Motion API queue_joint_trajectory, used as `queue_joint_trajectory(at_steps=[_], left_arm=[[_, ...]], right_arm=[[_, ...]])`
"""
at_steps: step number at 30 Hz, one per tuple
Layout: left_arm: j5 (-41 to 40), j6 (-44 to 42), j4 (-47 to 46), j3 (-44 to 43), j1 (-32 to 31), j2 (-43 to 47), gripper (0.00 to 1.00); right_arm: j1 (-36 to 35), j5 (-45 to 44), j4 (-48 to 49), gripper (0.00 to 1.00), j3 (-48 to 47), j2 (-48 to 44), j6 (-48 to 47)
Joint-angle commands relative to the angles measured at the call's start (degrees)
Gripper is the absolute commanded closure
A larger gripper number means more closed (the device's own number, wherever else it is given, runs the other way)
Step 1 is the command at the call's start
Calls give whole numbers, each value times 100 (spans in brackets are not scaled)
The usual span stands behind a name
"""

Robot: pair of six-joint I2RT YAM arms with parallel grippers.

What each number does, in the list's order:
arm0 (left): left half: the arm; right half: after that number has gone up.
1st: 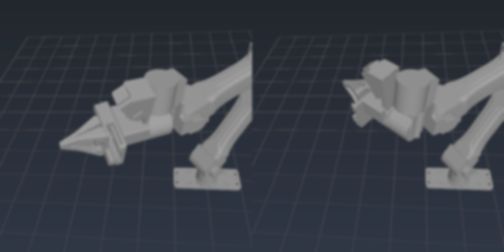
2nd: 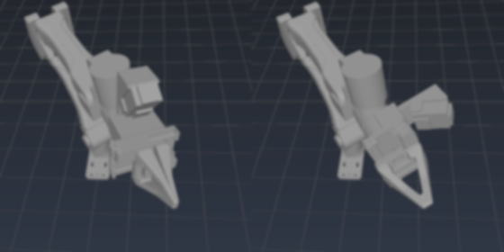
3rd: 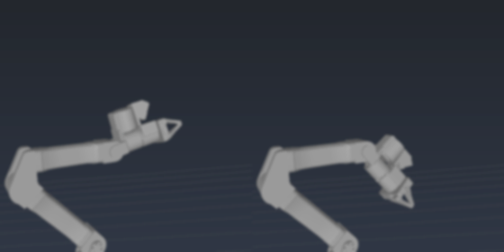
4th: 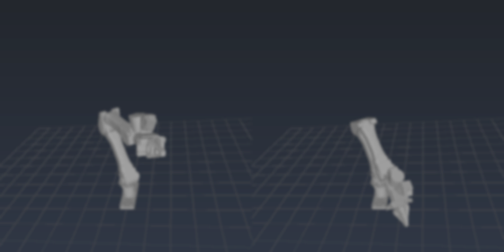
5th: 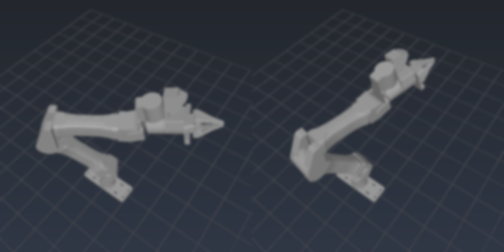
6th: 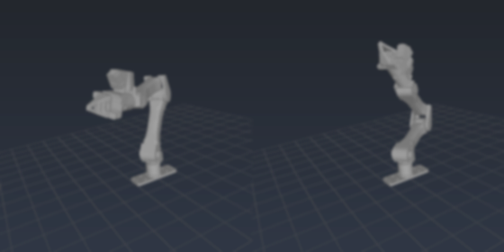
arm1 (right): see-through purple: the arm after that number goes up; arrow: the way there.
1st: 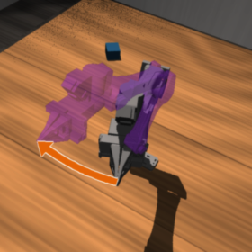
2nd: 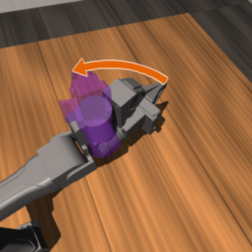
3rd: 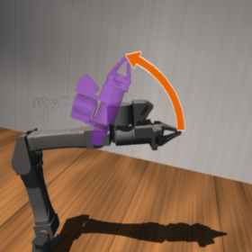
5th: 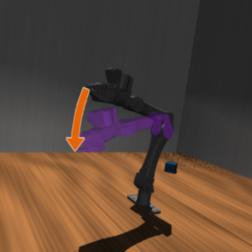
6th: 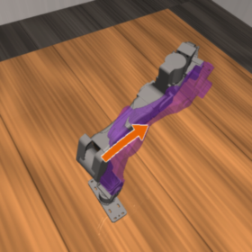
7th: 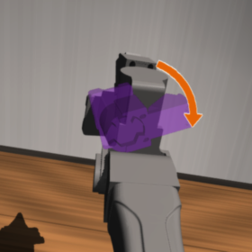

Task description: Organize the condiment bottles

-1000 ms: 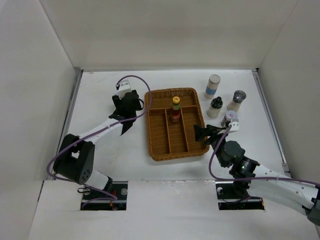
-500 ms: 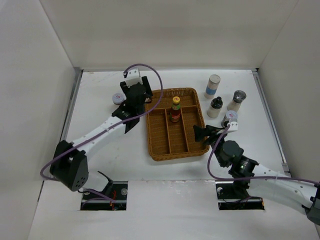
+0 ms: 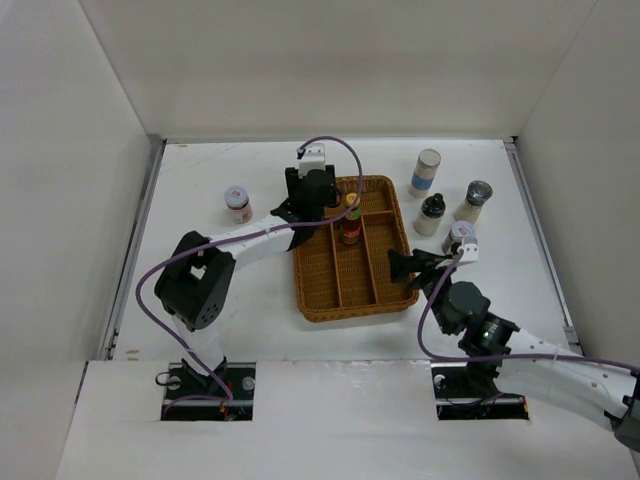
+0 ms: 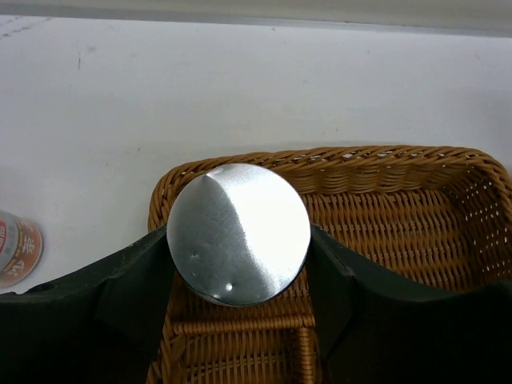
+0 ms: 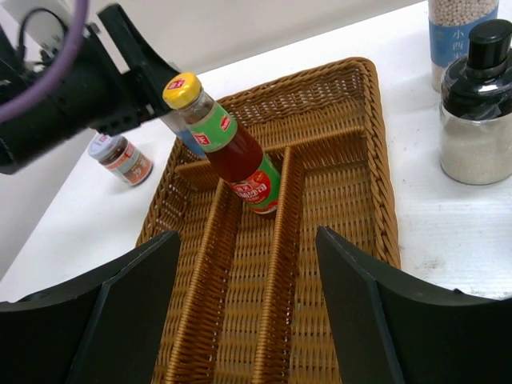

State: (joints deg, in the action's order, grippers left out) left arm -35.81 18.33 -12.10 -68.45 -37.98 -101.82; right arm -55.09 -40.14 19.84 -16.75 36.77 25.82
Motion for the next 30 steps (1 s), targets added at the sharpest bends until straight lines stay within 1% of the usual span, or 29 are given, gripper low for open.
queue_joint_trajectory(at_steps=[1,3,6,7,9,11,12,14,16,18,19,23,25,27,29,30], left_arm=[[-233,-40,-662,-91,-12,119,68],[-207,-14,-654,-55,-12,-22,57],[-294,65,-785,155,-82,56,32],[-312,74,-855,226,-100,153,25],[-356,83,-917,384,-118,477,15],[-365,109,-961,586,-126,951,10],[-339,127,-1022,717,-144,1215,7],[-321,154,-1163,1025,-205,1786,5],[-339,180,-1286,1411,-284,2383,3],[-365,320,-1461,2016,-363,3016,4],[-374,451,-1610,2402,-433,3315,5],[-312,1092,-2374,4063,-671,4388,10],[-242,1365,-2726,4750,-881,4758,11],[-216,1550,-3043,5269,-1057,4934,12],[-181,1665,-3324,5534,-1207,4900,11],[-128,1674,-3543,5631,-1234,4795,11]], right_arm=[[47,-73,214,24,41,-91,46],[47,-73,214,22,41,-91,46],[56,-82,205,19,41,-118,46],[56,-82,205,18,49,-153,46],[73,-73,214,17,58,-232,46],[108,-47,153,18,32,-293,54],[108,-47,126,21,-3,-311,54],[100,-38,-49,33,-178,-355,37],[100,-46,-356,55,-520,-355,46],[187,-38,-760,66,-1029,-180,-7],[309,-3,-1005,69,-1345,-14,-25],[1108,445,-1876,70,-2707,1057,-314],[1617,594,-2123,66,-3235,1532,-481],[2153,744,-2351,57,-3675,1937,-622],[2672,946,-2519,46,-4027,2297,-693],[3084,1155,-2563,38,-4264,2630,-710]])
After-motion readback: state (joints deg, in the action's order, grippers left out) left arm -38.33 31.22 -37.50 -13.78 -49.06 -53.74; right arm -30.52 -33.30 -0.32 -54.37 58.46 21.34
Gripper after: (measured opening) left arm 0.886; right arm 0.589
